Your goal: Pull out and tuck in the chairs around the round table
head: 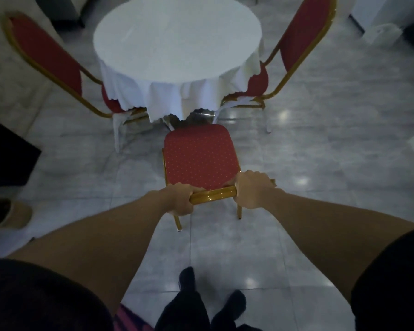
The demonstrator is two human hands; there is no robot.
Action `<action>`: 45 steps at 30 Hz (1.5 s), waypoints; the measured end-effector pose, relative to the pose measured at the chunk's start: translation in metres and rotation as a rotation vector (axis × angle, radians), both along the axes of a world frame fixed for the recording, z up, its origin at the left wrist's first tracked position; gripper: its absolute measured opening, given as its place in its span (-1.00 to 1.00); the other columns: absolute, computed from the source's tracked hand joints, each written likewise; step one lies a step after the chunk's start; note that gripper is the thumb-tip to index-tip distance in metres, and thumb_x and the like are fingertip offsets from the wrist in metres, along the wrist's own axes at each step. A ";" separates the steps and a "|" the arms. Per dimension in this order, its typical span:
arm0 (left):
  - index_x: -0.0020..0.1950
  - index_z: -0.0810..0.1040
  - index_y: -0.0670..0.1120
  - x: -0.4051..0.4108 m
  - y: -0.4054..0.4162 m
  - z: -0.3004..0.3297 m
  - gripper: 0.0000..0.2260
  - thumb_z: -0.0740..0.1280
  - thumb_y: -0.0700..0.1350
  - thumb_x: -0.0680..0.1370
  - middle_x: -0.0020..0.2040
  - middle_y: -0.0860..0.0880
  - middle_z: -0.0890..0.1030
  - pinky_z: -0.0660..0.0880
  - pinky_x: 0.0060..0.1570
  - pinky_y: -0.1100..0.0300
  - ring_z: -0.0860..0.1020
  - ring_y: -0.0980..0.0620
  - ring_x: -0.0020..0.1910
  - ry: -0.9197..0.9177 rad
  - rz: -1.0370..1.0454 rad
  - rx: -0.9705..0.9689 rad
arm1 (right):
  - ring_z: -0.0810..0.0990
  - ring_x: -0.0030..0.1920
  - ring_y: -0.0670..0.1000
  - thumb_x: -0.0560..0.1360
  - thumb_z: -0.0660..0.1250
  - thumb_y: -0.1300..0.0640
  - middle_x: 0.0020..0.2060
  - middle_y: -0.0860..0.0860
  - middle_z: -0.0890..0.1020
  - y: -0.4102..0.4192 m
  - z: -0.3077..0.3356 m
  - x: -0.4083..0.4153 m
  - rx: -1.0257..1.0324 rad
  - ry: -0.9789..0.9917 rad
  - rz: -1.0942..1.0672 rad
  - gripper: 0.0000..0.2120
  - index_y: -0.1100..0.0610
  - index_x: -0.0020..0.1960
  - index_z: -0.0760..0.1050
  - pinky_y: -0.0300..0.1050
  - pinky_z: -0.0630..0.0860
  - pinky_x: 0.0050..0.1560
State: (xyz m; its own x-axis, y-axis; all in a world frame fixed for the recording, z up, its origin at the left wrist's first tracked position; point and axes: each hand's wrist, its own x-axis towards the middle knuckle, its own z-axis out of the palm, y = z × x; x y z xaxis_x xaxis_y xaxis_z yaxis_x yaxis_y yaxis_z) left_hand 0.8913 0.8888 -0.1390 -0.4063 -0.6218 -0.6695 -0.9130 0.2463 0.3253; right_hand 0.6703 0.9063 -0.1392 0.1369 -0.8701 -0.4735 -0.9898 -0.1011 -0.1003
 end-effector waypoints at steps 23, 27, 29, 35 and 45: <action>0.49 0.48 0.18 0.003 -0.226 -0.006 -0.40 0.24 -0.31 0.53 -0.14 0.07 0.56 0.53 -0.08 0.07 0.60 -0.06 -0.06 0.048 0.161 -0.062 | 0.64 -0.15 0.05 0.54 0.37 0.11 -0.17 -0.01 0.65 -0.236 0.000 0.012 -0.028 0.012 0.046 -0.70 0.01 0.26 0.67 -0.05 0.57 -0.14; 0.49 0.47 0.19 0.004 -0.262 -0.003 -0.41 0.26 -0.31 0.55 -0.16 0.07 0.55 0.46 -0.18 0.15 0.57 0.01 -0.14 0.057 0.198 -0.075 | 0.62 -0.16 0.06 0.52 0.38 0.13 -0.19 -0.01 0.63 -0.274 0.001 0.014 -0.033 0.015 0.032 -0.69 0.02 0.25 0.67 -0.04 0.58 -0.11; 0.48 0.47 0.21 0.003 -0.272 -0.002 -0.40 0.25 -0.32 0.54 -0.16 0.06 0.55 0.44 -0.22 0.17 0.56 0.02 -0.16 0.055 0.181 -0.059 | 0.64 -0.11 0.07 0.53 0.37 0.09 -0.13 -0.02 0.67 -0.284 -0.001 0.013 -0.027 0.006 0.045 -0.67 -0.04 0.27 0.67 -0.02 0.63 -0.05; 0.47 0.46 0.21 0.001 -0.287 -0.004 -0.40 0.32 -0.26 0.50 -0.08 0.03 0.60 0.56 -0.09 0.08 0.61 -0.05 -0.06 0.025 0.097 0.036 | 0.67 -0.02 0.08 0.47 0.43 -0.12 -0.13 -0.07 0.66 -0.300 -0.003 -0.002 0.101 -0.084 0.124 -0.68 -0.15 0.21 0.65 0.00 0.63 -0.01; 0.50 0.48 0.05 -0.053 -0.347 0.060 -0.17 0.33 0.50 0.36 0.51 -0.07 0.47 0.34 0.45 -0.15 0.45 -0.14 0.44 -0.010 0.321 0.077 | 0.48 0.49 0.09 0.34 0.42 -0.55 0.51 0.01 0.52 -0.370 0.075 -0.044 0.281 -0.230 0.162 -0.02 0.04 0.56 0.46 0.07 0.39 0.50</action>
State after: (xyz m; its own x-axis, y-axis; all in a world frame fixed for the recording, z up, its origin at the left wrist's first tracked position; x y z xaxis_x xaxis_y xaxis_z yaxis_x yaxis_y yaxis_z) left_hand 0.8388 0.5414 -0.0786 -0.1908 -0.6644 -0.7227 -0.9434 -0.0793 0.3220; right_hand 0.6267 0.5364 -0.0638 0.3922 -0.6692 -0.6311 -0.9117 -0.1915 -0.3636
